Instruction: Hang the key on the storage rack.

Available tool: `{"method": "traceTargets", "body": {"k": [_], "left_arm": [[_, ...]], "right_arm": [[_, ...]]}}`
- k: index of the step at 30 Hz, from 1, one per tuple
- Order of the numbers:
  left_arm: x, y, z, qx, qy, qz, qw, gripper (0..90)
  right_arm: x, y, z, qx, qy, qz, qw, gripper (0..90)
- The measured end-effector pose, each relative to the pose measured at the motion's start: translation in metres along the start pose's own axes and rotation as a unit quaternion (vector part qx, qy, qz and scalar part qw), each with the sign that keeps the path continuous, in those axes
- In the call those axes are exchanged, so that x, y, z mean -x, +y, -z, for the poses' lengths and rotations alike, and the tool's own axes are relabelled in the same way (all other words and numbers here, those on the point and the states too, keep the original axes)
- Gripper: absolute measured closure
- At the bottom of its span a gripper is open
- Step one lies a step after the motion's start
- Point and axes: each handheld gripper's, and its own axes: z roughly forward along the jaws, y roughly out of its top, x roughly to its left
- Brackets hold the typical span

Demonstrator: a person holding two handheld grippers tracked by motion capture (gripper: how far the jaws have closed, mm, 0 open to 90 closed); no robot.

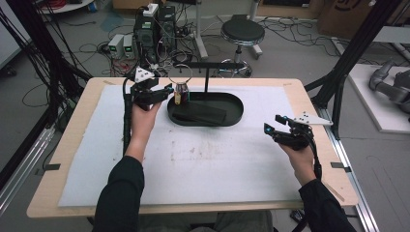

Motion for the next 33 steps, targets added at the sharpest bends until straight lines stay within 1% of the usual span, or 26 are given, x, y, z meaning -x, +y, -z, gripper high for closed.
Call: {"method": "traceTargets", "body": {"k": [2, 4, 7, 11, 14, 15, 16, 17, 18, 19, 21, 22, 23, 24, 27, 29, 31, 33], "left_arm": [[0.002, -0.004, 0.006, 0.009, -0.009, 0.000, 0.9999, 37.7], [0.003, -0.009, 0.015, 0.008, -0.018, -0.003, 0.9998, 36.8], [0.006, -0.016, 0.029, 0.017, -0.027, -0.003, 0.9995, 34.7], [0.009, -0.027, 0.048, 0.019, -0.040, -0.012, 0.9989, 30.0], [0.011, -0.035, 0.063, 0.016, -0.042, -0.022, 0.9987, 28.6], [0.012, -0.039, 0.067, 0.019, -0.043, -0.025, 0.9986, 28.1], [0.012, -0.039, 0.067, 0.019, -0.043, -0.025, 0.9986, 27.9], [0.012, -0.045, 0.077, 0.022, -0.039, -0.034, 0.9984, 27.8], [0.012, -0.048, 0.081, 0.021, -0.036, -0.039, 0.9984, 27.5], [0.011, -0.052, 0.085, 0.021, -0.035, -0.039, 0.9984, 27.2], [0.009, -0.059, 0.092, 0.022, -0.036, -0.031, 0.9986, 27.2], [0.009, -0.059, 0.092, 0.022, -0.036, -0.031, 0.9986, 27.2], [0.006, -0.065, 0.097, 0.022, -0.033, -0.029, 0.9988, 27.2], [0.005, -0.068, 0.099, 0.021, -0.031, -0.029, 0.9989, 27.1], [-0.002, -0.077, 0.104, 0.024, -0.023, -0.020, 0.9993, 27.0], [-0.007, -0.084, 0.106, 0.028, -0.017, -0.013, 0.9994, 27.0], [-0.012, -0.091, 0.106, 0.024, -0.014, -0.006, 0.9996, 26.9], [-0.015, -0.096, 0.107, 0.020, -0.012, -0.006, 0.9997, 27.0]], "right_arm": [[0.001, 0.000, 0.000, -0.001, -0.001, -0.002, 1.0000, 33.3], [0.001, 0.000, 0.001, 0.001, -0.001, -0.005, 1.0000, 33.3], [0.002, 0.000, 0.002, 0.002, -0.004, -0.004, 1.0000, 33.3], [0.003, 0.000, 0.002, 0.005, -0.006, -0.007, 0.9999, 33.3], [0.006, 0.000, 0.001, 0.007, -0.008, -0.010, 0.9999, 33.3], [0.006, 0.000, 0.000, 0.008, -0.009, -0.011, 0.9999, 33.3], [0.006, 0.000, 0.000, 0.008, -0.009, -0.011, 0.9999, 33.3], [0.007, 0.000, 0.000, 0.010, -0.011, -0.012, 0.9998, 33.3], [0.008, 0.000, 0.000, 0.009, -0.011, -0.014, 0.9998, 33.3], [0.008, 0.000, 0.000, 0.009, -0.012, -0.013, 0.9998, 33.3], [0.008, 0.000, 0.001, 0.010, -0.013, -0.013, 0.9998, 33.3], [0.008, 0.000, 0.001, 0.010, -0.013, -0.013, 0.9998, 33.3], [0.008, 0.000, 0.002, 0.010, -0.013, -0.012, 0.9998, 33.3], [0.008, 0.000, 0.002, 0.009, -0.013, -0.013, 0.9998, 33.2], [0.009, 0.000, 0.002, 0.006, -0.015, -0.015, 0.9997, 33.1], [0.010, -0.001, 0.003, 0.006, -0.017, -0.015, 0.9997, 33.0], [0.010, -0.001, 0.004, 0.006, -0.020, -0.015, 0.9997, 32.9], [0.011, -0.002, 0.005, 0.003, -0.021, -0.015, 0.9997, 32.7]]}}
